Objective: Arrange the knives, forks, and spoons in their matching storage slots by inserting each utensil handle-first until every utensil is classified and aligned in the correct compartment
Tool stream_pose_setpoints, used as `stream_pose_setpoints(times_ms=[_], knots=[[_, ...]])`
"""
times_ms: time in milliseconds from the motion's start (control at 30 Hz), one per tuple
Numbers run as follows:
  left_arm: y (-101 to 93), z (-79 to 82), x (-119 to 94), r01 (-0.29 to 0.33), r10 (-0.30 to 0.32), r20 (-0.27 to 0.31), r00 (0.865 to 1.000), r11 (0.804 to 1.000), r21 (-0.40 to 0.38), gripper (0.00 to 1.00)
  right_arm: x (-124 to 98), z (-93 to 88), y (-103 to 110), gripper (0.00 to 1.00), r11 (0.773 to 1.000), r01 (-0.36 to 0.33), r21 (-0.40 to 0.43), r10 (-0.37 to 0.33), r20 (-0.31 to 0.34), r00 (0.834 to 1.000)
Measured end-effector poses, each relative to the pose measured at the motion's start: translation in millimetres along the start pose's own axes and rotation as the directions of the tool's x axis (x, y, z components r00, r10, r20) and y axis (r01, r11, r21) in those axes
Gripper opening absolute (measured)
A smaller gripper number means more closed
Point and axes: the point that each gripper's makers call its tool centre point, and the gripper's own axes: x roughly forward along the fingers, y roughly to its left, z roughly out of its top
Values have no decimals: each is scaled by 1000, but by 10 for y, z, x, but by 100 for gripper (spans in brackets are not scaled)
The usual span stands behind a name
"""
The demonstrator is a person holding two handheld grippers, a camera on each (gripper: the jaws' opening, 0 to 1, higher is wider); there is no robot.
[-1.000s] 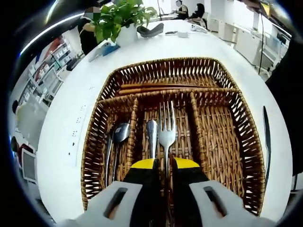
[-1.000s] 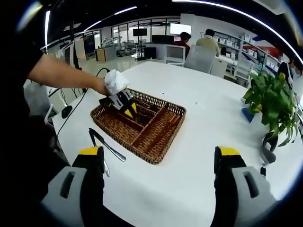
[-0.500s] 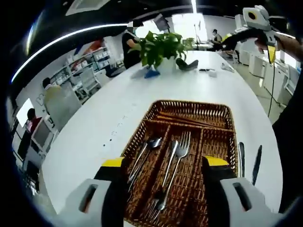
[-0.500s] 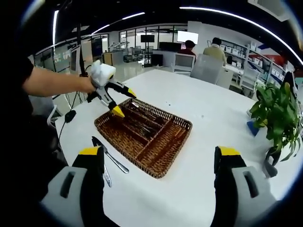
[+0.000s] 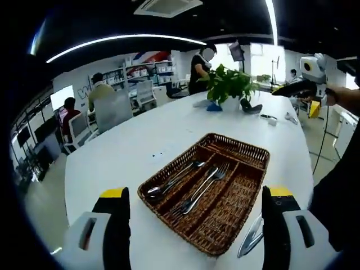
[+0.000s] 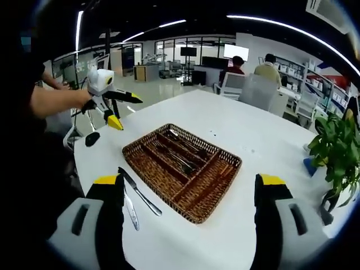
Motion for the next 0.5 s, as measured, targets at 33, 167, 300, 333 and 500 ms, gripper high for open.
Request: stream_pose_setpoints(times_ms=[33, 167, 300, 333, 500], knots=[[2, 36, -86, -9, 9, 29, 1000, 1000, -21, 99, 2, 17, 7, 100, 1000, -2, 2, 2, 10, 1000], [-11, 101, -329, -40, 42, 63, 997, 999, -27, 99, 11, 42, -1, 100, 1000, 1, 10, -1, 29, 1000], [-20, 147, -509, -72, 75, 88, 993, 997, -32, 99, 20, 55, -13, 100, 1000, 8, 12, -8, 35, 999], [-21, 161, -555, -81, 84, 96, 992, 996, -31, 99, 20, 60, -8, 100, 1000, 8, 12, -9, 37, 999], [-39, 195, -685, -104, 109, 116, 987, 993, -48, 99, 7, 67, 40, 100, 1000, 8, 4, -8, 37, 999]])
